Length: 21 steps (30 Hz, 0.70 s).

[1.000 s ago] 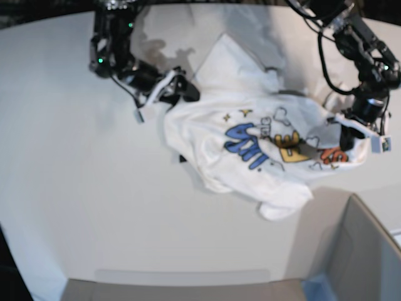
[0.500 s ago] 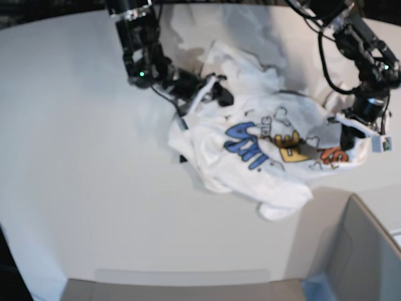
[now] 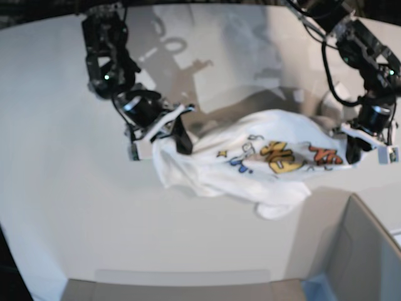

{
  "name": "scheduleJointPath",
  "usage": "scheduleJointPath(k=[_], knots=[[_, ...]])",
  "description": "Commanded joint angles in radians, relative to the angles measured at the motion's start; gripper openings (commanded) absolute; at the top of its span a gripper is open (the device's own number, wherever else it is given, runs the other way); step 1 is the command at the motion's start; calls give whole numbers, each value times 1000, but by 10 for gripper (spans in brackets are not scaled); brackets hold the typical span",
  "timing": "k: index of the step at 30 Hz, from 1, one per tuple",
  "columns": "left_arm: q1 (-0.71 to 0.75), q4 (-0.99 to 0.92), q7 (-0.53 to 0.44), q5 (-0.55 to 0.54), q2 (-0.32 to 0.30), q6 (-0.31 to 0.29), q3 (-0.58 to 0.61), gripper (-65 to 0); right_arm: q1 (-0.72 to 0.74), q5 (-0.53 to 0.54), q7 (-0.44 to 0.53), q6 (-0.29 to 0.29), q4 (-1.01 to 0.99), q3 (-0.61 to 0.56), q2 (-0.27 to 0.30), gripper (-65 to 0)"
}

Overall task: Layout the t-shirt on the table in an organized manner, then fold the t-shirt properly
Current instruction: 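Lift the shirt with both grippers and swing it to flatten it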

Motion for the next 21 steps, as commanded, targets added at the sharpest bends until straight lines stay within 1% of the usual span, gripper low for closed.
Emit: scheduleJointPath(k=[1,4,6,7,10,14,17,19,21], knots=[[-65,6,-7,-12,-12,35,-42,-650,23,-3,56,-2,24,21,4,-650],[-172,-40,57,-10,7,83,-117,-650,39,-49,118,-42,25,67,5,-650],[-220,-54,132,-12,8,86,-160,-650,45,-87,158,-65,34,99,5,-650],[-237,-50,151,-13,8,86,-177,-650,46,-109,177,-69,53,116,7,-650],[-246,-15,151,-15,8,83,-190,-650,53,-167,204,-71,109,159,7,-650],[-220,-7,151,-15,8,81,-188,-650,83,-247,207,-71,146,216,12,-650],[-286,-58,151,-9,10,86,-188,-650,120,-282,201,-71,146,251,12,-650],[-347,-135,151,-9,8,88,-186,-650,149,-303,197,-71,145,247,13,-650],[-396,-212,151,-7,4,88,-159,-650,172,-330,180,-71,142,242,13,-650]])
